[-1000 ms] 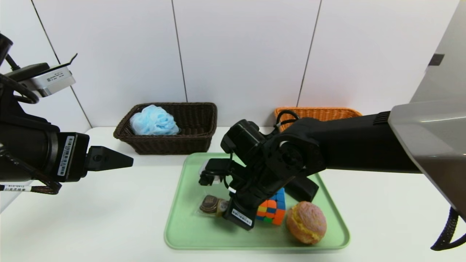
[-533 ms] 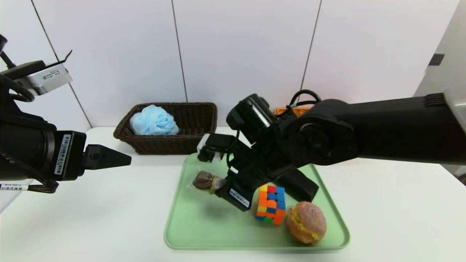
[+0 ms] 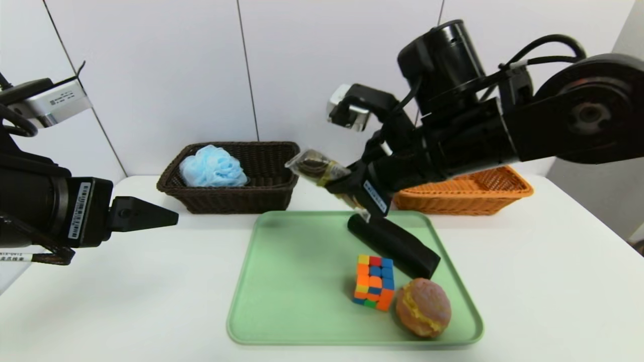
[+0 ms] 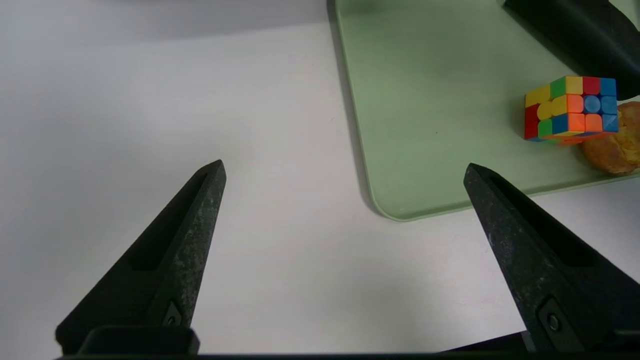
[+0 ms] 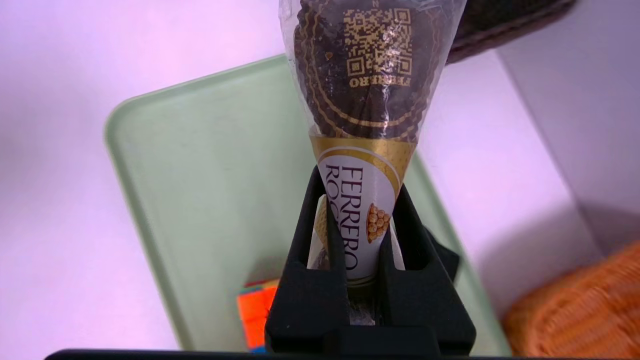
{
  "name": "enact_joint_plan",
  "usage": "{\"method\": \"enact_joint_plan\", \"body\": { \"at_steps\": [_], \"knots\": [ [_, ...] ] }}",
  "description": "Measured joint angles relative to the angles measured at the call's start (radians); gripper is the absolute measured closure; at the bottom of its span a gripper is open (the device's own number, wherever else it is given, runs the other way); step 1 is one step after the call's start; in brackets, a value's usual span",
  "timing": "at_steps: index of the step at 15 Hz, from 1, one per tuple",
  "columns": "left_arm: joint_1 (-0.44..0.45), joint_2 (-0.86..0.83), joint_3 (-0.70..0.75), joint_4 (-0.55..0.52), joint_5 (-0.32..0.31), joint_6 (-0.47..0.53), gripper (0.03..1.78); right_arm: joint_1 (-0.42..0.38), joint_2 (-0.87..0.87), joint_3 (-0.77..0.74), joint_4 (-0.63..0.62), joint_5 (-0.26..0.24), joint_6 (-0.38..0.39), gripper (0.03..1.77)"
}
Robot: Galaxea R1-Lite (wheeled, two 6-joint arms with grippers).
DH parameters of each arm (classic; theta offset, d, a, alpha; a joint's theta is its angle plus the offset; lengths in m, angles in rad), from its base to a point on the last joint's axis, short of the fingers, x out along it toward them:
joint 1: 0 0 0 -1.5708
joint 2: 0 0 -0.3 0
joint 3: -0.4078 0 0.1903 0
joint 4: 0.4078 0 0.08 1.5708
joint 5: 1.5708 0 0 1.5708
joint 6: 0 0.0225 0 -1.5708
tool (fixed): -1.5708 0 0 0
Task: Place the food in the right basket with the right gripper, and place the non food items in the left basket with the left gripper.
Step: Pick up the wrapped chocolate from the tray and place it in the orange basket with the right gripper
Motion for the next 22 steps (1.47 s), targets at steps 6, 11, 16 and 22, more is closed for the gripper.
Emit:
{"method": "enact_joint_plan", "body": {
  "at_steps": [6, 11, 16, 22],
  "knots": [
    [0.0, -0.001, -0.002, -0.002, -0.002, 0.0, 0.12, -0.2, -0.058, 0.001, 0.0, 0.0, -0.196, 1.61],
    [0.0, -0.001, 0.0, -0.002, -0.002, -0.008, 0.12, -0.395, -0.028, -0.003, 0.0, -0.001, -0.499, 1.61],
    [0.0, 0.0, 0.006, -0.001, 0.0, -0.01, 0.12, -0.52, 0.074, -0.061, -0.002, -0.024, -0.721, 1.61],
    [0.011, 0.003, 0.009, -0.001, 0.0, -0.009, 0.12, -0.563, 0.22, -0.14, -0.003, -0.058, -0.79, 1.61]
  ]
}}
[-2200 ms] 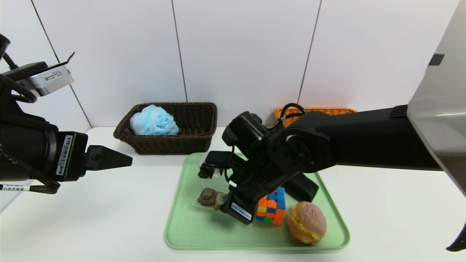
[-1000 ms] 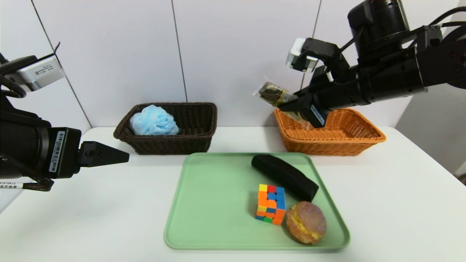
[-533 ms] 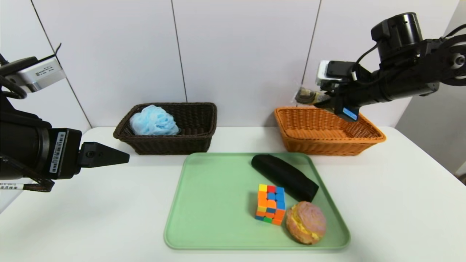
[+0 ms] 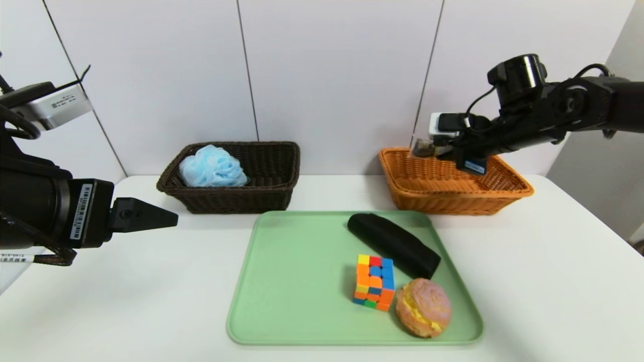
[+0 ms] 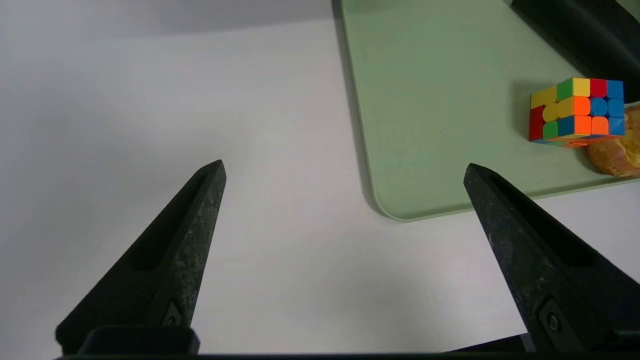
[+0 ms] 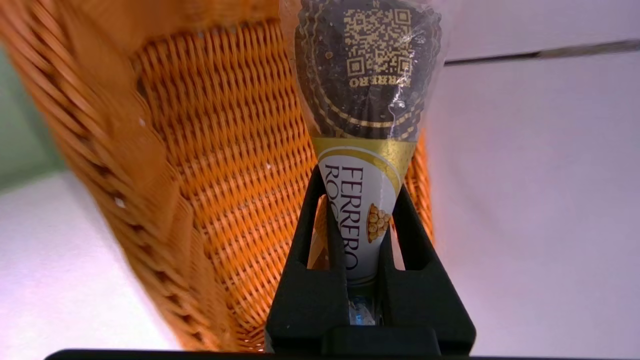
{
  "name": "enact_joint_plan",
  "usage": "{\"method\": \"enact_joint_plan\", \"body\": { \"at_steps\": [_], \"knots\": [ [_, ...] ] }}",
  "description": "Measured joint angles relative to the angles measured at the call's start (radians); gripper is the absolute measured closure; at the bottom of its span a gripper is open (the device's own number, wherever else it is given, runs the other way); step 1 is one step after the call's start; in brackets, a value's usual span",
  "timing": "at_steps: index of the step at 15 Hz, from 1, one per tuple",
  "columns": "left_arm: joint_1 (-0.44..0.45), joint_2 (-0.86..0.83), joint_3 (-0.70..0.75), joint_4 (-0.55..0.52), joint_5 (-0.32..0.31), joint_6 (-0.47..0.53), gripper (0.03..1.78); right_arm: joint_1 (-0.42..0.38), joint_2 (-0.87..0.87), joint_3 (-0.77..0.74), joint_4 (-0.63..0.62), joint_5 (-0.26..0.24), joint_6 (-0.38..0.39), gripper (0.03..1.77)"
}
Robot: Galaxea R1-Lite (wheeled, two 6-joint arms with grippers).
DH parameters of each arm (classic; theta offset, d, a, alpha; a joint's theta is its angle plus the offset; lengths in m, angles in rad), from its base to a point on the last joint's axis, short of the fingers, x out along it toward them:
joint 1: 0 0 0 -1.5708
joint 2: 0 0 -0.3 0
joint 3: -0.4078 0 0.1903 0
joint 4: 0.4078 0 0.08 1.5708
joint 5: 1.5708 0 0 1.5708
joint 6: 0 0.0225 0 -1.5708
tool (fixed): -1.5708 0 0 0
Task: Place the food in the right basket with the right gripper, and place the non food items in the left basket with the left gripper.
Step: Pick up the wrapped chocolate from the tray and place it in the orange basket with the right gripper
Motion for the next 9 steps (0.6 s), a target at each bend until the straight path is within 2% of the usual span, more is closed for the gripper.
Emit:
{"method": "enact_joint_plan", "body": {
  "at_steps": [2, 5, 9],
  "knots": [
    [0.008, 0.001, 0.002, 0.0, -0.002, -0.001, 0.12, -0.018, 0.04, -0.011, 0.002, 0.0, -0.024, 1.61],
    [0.012, 0.003, 0.009, 0.0, -0.002, -0.001, 0.12, -0.032, 0.082, -0.036, 0.007, 0.001, -0.021, 1.61],
    [0.013, 0.004, 0.01, 0.0, 0.0, -0.002, 0.12, -0.037, 0.1, -0.053, 0.01, 0.007, -0.015, 1.01]
  ]
}}
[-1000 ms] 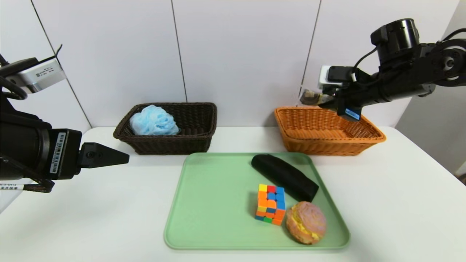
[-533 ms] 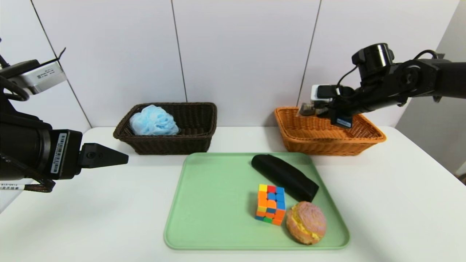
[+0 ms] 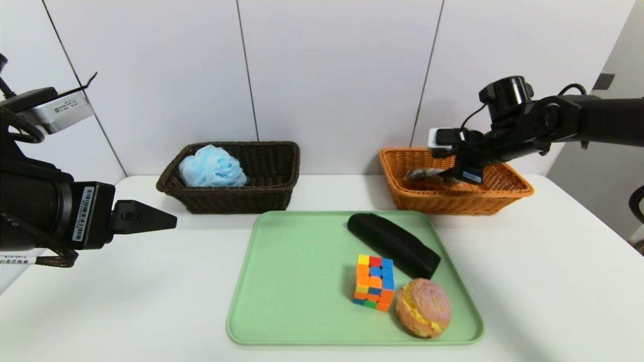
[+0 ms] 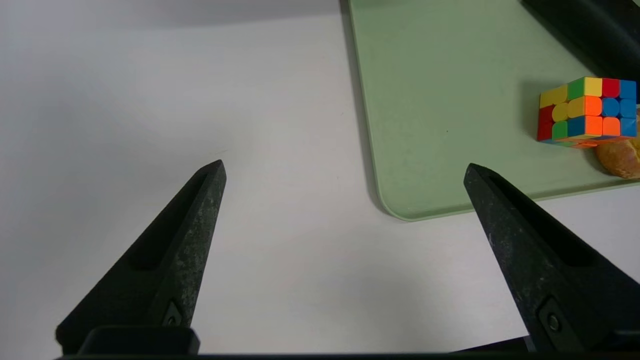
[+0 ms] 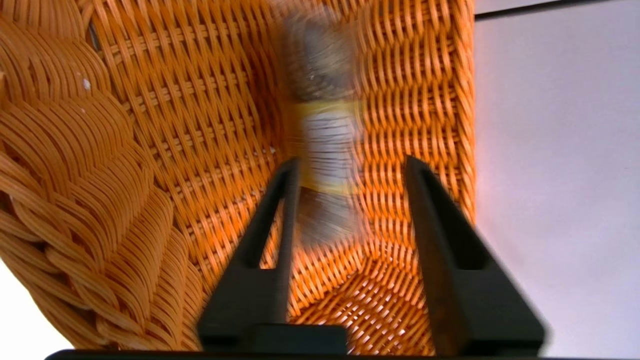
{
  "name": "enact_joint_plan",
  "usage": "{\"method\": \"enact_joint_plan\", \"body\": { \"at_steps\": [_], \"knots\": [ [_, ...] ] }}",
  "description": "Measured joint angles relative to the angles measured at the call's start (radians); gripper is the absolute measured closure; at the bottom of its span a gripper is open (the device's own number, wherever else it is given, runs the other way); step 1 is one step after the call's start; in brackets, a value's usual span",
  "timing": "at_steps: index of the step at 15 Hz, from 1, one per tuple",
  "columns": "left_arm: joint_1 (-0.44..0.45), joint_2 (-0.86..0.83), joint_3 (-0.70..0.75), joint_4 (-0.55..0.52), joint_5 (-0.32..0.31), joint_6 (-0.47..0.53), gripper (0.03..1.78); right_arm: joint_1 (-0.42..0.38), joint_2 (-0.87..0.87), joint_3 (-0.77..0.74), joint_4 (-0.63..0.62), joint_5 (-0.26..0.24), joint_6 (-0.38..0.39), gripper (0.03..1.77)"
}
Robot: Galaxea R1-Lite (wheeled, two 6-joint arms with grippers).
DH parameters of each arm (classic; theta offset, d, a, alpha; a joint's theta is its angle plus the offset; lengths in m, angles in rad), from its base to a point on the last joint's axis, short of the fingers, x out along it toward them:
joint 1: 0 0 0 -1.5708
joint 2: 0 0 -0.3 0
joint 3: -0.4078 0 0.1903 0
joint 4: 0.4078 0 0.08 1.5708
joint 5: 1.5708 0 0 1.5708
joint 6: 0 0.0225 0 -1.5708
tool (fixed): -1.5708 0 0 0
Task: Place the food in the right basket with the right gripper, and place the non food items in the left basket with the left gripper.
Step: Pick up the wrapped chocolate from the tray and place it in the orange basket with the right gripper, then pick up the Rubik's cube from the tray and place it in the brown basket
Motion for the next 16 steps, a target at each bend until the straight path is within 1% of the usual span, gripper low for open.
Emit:
{"method": "enact_joint_plan", "body": {
  "at_steps": [3, 5, 6, 8, 10, 12, 14, 16],
  "knots": [
    [0.0, -0.002, 0.0, 0.0, 0.0, 0.0, 0.12, -0.001, -0.003, -0.002, 0.001, 0.01, 0.004, 0.72],
    [0.0, -0.005, 0.0, 0.0, 0.0, 0.0, 0.12, -0.002, -0.023, -0.002, 0.007, 0.042, 0.027, 0.57],
    [0.0, -0.007, 0.0, 0.0, -0.001, 0.0, 0.12, 0.0, -0.042, -0.003, 0.014, 0.065, 0.059, 0.51],
    [0.0, -0.012, 0.0, 0.0, -0.001, 0.002, 0.12, 0.006, -0.093, -0.003, 0.056, 0.093, 0.134, 0.42],
    [0.0, -0.017, 0.0, 0.0, -0.003, 0.002, 0.12, 0.011, -0.161, -0.003, 0.137, 0.13, 0.237, 0.35],
    [0.0, -0.019, 0.0, 0.0, -0.005, 0.002, 0.12, 0.015, -0.235, -0.003, 0.217, 0.176, 0.376, 0.29],
    [0.0, -0.019, 0.0, 0.0, -0.004, 0.003, 0.12, 0.017, -0.304, 0.009, 0.277, 0.188, 0.519, 0.24],
    [0.0, -0.017, 0.002, -0.001, -0.007, 0.003, 0.12, 0.026, -0.372, 0.054, 0.296, 0.189, 0.657, 0.21]
  ]
}}
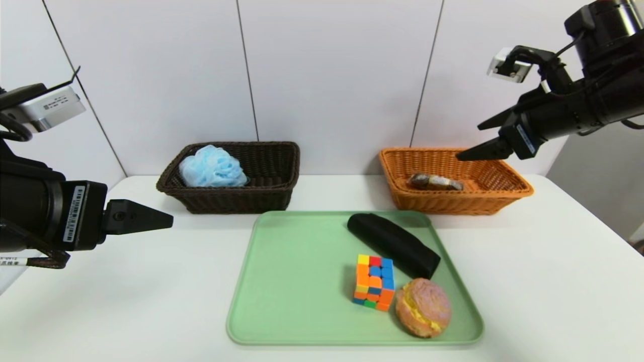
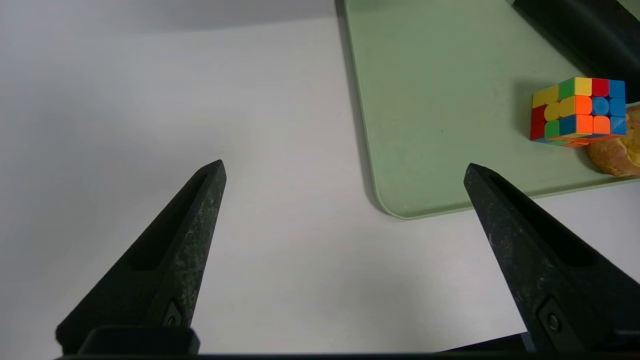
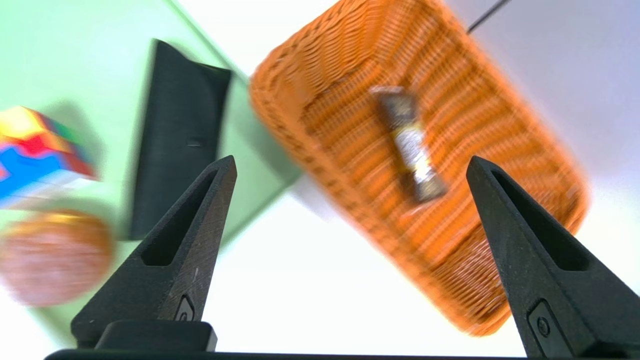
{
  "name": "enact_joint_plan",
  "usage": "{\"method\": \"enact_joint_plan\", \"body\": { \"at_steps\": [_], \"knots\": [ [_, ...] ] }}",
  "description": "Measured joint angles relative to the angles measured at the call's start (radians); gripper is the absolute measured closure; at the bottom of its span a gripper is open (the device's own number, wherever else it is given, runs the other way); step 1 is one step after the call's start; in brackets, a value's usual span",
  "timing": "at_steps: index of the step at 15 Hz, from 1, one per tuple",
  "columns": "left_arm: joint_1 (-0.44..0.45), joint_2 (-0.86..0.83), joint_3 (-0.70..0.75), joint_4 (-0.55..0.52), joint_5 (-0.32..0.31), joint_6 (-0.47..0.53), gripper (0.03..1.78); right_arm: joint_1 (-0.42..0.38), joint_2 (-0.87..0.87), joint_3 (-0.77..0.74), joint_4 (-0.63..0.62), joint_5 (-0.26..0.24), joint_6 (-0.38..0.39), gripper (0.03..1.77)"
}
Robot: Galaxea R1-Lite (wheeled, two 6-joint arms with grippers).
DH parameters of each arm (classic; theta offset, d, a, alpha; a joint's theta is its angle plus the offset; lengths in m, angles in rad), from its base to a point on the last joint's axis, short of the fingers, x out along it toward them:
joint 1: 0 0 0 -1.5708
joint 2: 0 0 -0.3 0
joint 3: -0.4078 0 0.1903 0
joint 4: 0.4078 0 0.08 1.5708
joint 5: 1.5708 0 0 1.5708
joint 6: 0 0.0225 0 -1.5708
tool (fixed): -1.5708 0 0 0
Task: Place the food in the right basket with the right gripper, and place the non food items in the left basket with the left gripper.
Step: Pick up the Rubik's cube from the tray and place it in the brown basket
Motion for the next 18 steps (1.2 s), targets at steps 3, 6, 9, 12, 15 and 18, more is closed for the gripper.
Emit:
{"method": "enact_joint_plan", "body": {
  "at_steps": [3, 6, 9, 12, 15, 18],
  "knots": [
    [0.0, 0.003, 0.005, -0.001, 0.0, 0.0, 0.12, 0.052, -0.094, 0.084, 0.005, -0.005, 0.188, 0.17],
    [0.0, 0.005, 0.011, 0.0, 0.001, 0.0, 0.12, 0.111, -0.174, 0.184, 0.006, -0.01, 0.267, 0.14],
    [-0.001, 0.004, 0.012, 0.0, 0.0, 0.0, 0.12, 0.159, -0.223, 0.26, -0.002, -0.005, 0.351, 0.13],
    [-0.006, 0.008, 0.006, -0.003, -0.007, 0.001, 0.12, 0.193, -0.264, 0.321, -0.034, -0.003, 0.411, 0.12],
    [-0.037, 0.037, -0.002, -0.102, -0.067, 0.021, 0.12, 0.207, -0.297, 0.392, -0.12, -0.005, 0.432, 0.11],
    [-0.087, 0.118, -0.04, -0.216, -0.115, 0.093, 0.12, 0.208, -0.313, 0.43, -0.125, -0.011, 0.432, 0.11]
  ]
}}
